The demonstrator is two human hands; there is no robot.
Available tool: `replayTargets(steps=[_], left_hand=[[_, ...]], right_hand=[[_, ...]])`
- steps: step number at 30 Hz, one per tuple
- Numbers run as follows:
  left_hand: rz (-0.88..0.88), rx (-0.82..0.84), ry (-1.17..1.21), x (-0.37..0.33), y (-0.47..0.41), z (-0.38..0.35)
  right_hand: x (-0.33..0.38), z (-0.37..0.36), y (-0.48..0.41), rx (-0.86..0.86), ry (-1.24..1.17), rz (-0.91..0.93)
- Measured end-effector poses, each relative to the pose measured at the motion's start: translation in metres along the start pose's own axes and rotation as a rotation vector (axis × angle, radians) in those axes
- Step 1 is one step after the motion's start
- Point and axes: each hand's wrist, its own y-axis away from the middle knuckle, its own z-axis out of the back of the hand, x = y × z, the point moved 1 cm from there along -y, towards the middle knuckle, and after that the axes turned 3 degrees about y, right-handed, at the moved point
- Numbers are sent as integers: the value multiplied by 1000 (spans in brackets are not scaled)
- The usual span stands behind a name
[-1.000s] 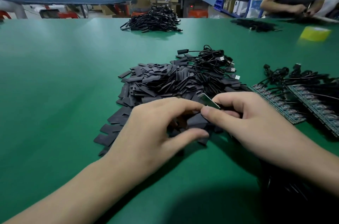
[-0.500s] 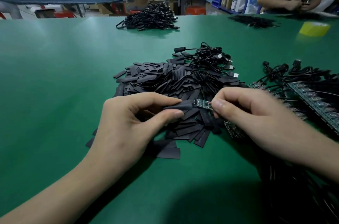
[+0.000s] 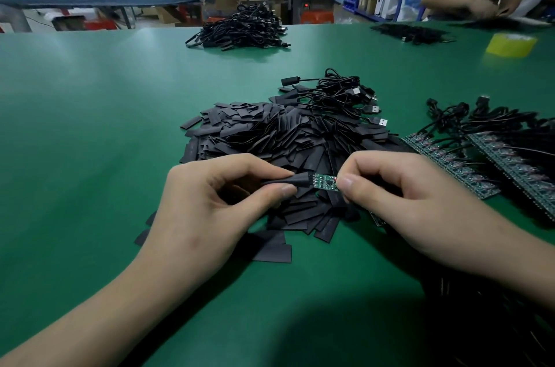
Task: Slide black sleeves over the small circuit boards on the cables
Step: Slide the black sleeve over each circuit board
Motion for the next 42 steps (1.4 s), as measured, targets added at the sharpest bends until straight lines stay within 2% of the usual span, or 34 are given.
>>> replayTargets(steps=[9, 18, 24, 30, 37, 42], left_hand=[[30, 75, -48, 6, -1, 2], [-127, 133, -221, -1, -3, 4], [-21, 102, -153, 4, 0, 1], [27, 155, -109, 4, 1, 0], [-246, 224, -279, -13, 0, -2], [-259, 162, -259, -15, 1, -5]], right_hand=[[1, 0, 1, 10, 78, 26], [-4, 1, -3, 82, -9, -93], [-4, -1, 0, 21, 27, -31], [5, -2, 2, 12, 88, 26], [7, -4, 3, 100, 50, 0], [4, -5, 1, 79, -16, 34]])
